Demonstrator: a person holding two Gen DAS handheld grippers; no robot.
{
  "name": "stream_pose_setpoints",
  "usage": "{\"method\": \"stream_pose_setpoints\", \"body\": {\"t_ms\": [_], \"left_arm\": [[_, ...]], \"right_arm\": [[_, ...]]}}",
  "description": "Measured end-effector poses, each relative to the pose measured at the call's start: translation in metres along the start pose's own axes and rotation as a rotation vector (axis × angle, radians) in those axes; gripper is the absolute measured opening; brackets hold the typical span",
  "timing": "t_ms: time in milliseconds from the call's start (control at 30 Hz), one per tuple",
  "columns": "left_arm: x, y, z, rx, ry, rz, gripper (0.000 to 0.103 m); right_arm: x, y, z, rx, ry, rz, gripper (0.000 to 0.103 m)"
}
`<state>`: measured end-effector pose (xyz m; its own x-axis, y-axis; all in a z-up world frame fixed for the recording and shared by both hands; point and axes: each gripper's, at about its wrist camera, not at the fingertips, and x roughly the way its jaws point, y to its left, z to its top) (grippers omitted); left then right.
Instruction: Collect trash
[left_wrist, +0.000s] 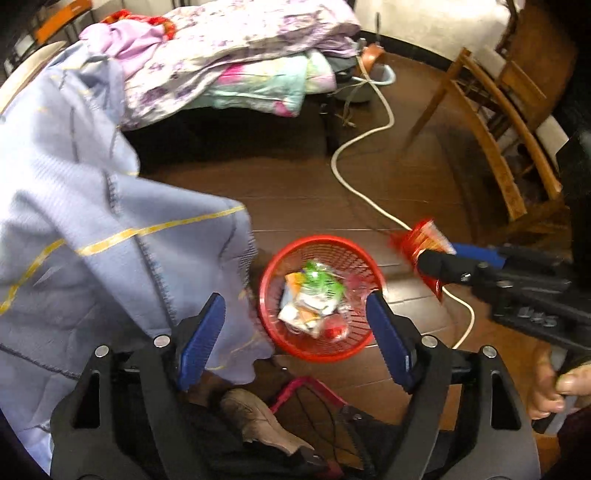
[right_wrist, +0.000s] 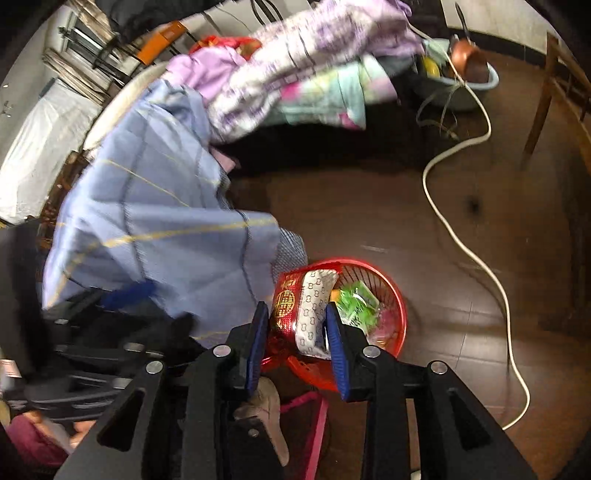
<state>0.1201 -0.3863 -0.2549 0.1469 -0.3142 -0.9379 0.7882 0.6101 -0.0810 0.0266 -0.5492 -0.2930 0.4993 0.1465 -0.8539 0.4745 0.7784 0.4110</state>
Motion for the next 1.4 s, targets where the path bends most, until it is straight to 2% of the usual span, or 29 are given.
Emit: {"method": "stream_pose_setpoints", "body": {"t_ms": [33, 100, 133, 333, 500, 567, 733, 867, 1400], "left_arm": [[-0.001, 0.003, -0.004, -0.011, -0.002, 0.010, 0.078], [-0.002, 0.008, -0.008, -0.029, -0.002, 0.020, 0.079], [-0.003, 0.011, -0.011, -0.038, 0.000, 0.023, 0.080], [-0.005, 0.013, -0.018, -0.045, 0.002, 0.050, 0.080], [-0.008, 0.007, -0.026, -0.030, -0.003, 0.067, 0.080], [-0.008, 0.004, -0.029, -0.028, -0.002, 0.072, 0.080], [-0.012, -0.009, -0.035, 0.028, -0.031, 0.125, 0.080], [-0.012, -0.014, -0.036, 0.038, -0.034, 0.135, 0.080], [-0.005, -0.010, -0.034, 0.018, -0.005, 0.119, 0.080]], "right_arm": [[0.005, 0.000, 0.000, 0.003, 0.012, -0.003, 0.037], [0.022, -0.002, -0.002, 0.017, 0.058, -0.007, 0.053], [0.029, -0.001, -0.003, 0.021, 0.073, -0.022, 0.056], [0.028, 0.008, -0.013, -0.015, 0.092, -0.073, 0.060], [0.016, 0.019, -0.019, -0.054, 0.097, -0.168, 0.076], [0.013, 0.024, -0.024, -0.077, 0.101, -0.220, 0.080], [0.004, 0.028, -0.031, -0.097, 0.078, -0.290, 0.082], [-0.006, 0.029, -0.035, -0.115, 0.037, -0.328, 0.083], [-0.015, 0.028, -0.043, -0.116, 0.009, -0.332, 0.084]]}}
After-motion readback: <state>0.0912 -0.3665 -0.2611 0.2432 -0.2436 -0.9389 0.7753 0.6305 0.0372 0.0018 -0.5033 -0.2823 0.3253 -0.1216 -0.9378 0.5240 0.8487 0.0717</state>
